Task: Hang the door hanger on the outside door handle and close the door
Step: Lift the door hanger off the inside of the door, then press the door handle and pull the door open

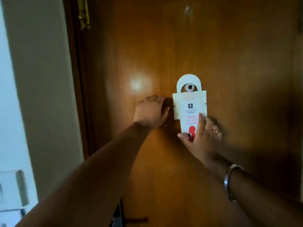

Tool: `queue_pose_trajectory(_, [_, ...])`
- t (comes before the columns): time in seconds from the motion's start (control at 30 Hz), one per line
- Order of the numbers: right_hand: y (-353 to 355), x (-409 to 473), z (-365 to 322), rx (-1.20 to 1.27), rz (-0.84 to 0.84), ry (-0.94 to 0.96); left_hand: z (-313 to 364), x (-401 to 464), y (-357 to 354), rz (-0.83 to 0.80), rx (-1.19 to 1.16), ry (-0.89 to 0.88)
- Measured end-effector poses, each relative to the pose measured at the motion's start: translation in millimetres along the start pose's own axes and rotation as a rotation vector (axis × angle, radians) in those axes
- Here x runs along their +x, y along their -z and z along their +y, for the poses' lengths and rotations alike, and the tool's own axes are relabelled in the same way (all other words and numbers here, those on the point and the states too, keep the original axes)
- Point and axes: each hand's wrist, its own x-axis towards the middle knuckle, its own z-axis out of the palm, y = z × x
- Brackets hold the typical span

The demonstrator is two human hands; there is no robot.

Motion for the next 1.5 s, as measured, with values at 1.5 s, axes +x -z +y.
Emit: queue_pose_trajectory(1.5, [-15,-125,-72,1.157,-0.949,-0.343,-2,-283,-18,-0.195,-1.298,1.017])
